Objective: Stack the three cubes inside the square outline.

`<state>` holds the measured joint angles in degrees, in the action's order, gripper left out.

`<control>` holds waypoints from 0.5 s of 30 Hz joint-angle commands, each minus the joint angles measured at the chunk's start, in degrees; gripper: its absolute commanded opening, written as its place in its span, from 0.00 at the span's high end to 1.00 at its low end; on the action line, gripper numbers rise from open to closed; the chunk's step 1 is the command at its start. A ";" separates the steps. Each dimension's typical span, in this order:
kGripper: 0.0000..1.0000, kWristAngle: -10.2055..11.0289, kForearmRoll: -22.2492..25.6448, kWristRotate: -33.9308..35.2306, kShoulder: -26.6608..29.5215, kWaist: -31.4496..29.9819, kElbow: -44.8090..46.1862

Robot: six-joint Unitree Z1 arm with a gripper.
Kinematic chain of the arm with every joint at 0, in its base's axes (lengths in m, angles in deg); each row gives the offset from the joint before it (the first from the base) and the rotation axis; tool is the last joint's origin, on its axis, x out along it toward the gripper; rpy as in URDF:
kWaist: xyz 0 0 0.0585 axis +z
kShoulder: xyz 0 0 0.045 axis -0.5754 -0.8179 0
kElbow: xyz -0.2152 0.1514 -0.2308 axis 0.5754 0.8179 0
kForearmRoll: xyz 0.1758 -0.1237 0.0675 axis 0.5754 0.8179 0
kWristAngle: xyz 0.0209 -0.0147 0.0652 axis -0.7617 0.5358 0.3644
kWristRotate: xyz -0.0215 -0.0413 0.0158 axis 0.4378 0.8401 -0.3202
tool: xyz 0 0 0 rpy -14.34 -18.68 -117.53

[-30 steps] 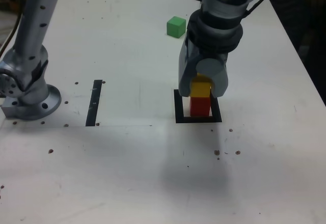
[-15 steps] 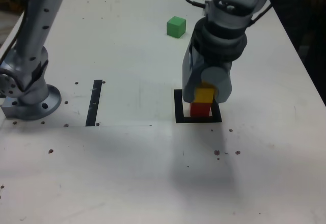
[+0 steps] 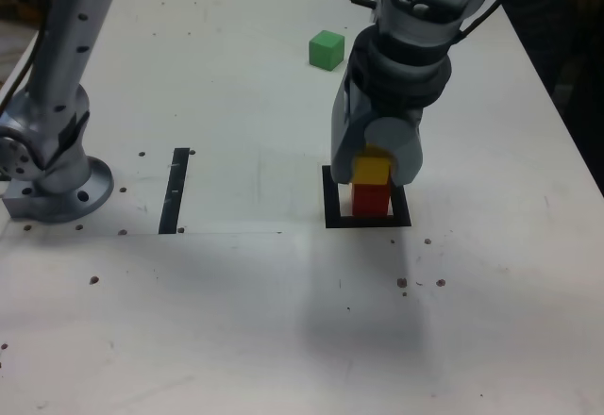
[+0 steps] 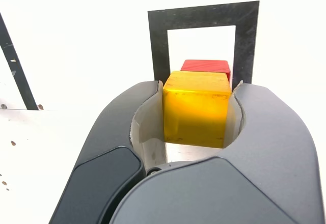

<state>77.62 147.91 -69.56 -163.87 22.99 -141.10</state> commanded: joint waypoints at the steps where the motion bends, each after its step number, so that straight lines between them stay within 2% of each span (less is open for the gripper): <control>1: 0.71 -0.11 0.12 0.14 0.64 -0.08 0.12; 15: 0.69 -0.95 -2.08 -0.17 0.24 -0.08 0.91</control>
<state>76.67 145.58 -69.69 -163.74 22.99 -140.29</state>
